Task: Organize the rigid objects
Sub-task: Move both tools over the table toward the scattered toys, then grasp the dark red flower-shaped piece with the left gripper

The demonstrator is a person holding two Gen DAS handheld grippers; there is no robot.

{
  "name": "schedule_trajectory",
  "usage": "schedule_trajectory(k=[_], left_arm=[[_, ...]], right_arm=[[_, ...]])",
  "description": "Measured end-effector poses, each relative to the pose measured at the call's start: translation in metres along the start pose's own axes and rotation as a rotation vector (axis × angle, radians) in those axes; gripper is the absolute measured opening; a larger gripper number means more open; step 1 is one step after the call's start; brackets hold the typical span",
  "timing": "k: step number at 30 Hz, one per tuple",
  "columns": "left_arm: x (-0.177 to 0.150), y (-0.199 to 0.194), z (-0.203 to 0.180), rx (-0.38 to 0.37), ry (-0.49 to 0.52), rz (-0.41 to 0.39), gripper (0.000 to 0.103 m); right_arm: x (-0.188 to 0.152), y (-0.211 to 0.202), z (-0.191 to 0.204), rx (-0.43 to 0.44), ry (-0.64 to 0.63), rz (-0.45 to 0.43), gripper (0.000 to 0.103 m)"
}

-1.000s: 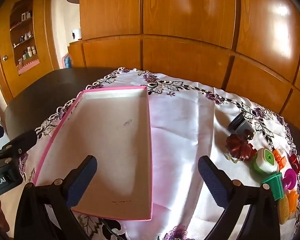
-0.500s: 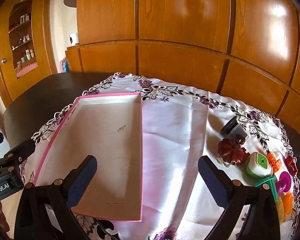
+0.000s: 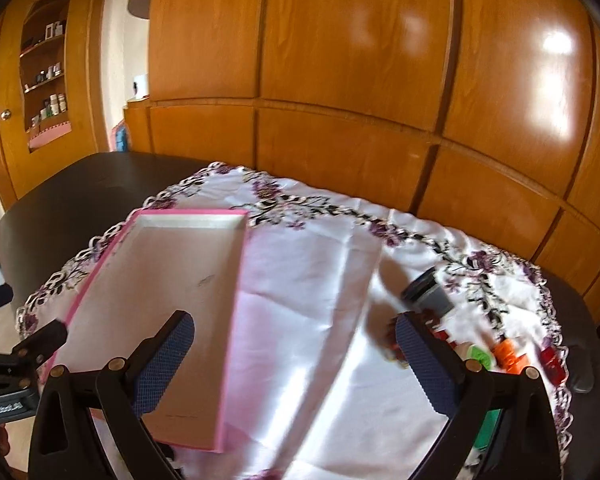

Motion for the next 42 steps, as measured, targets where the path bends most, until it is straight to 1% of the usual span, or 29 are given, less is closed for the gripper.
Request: schedule_trajectory(k=[2,3,7,11,16,21,34,39,42], left_arm=[[-0.002,0.000,-0.005,-0.032,-0.002,0.013,0.103],[-0.003,0.001,-0.007,-0.036,0.002,0.020,0.103],[-0.005,0.002,-0.014,-0.034,0.025,0.033,0.103],[-0.003,0.001,-0.017,-0.045,0.031,0.025,0.103],[0.001,0.001,-0.020,-0.039,0.044,0.013,0.103],[0.003,0.001,-0.028,-0.037,0.066,0.011,0.103],[0.005,0.001,-0.051,-0.077,0.107,0.019,0.103],[0.009,0.000,-0.060,-0.114,0.109,0.027,0.103],[0.015,-0.001,-0.070,-0.166,0.099,0.039,0.103]], right_arm=[[0.001,-0.001,-0.009,-0.020,-0.007,0.008,0.103],[0.001,-0.002,-0.013,-0.029,-0.009,0.011,0.103],[0.004,-0.007,-0.024,-0.061,-0.019,0.019,0.103],[0.008,-0.015,-0.030,-0.088,-0.023,0.006,0.103],[0.012,-0.022,-0.033,-0.115,-0.050,-0.006,0.103],[0.014,-0.025,-0.035,-0.114,-0.066,-0.009,0.103],[0.015,-0.028,-0.053,-0.131,-0.067,-0.012,0.103],[0.014,-0.025,-0.064,-0.134,-0.076,0.005,0.103],[0.011,-0.016,-0.089,-0.151,-0.065,0.032,0.103]])
Point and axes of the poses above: each gripper's, at about its wrist camera, not at the fingertips, and y roughly the way its jaws point, z to its left, x to its top, the point moved 9 cm from there along y, roughly the way its jaws point, and after that the axes turned 9 degrees about x, right-handed, at the moved point
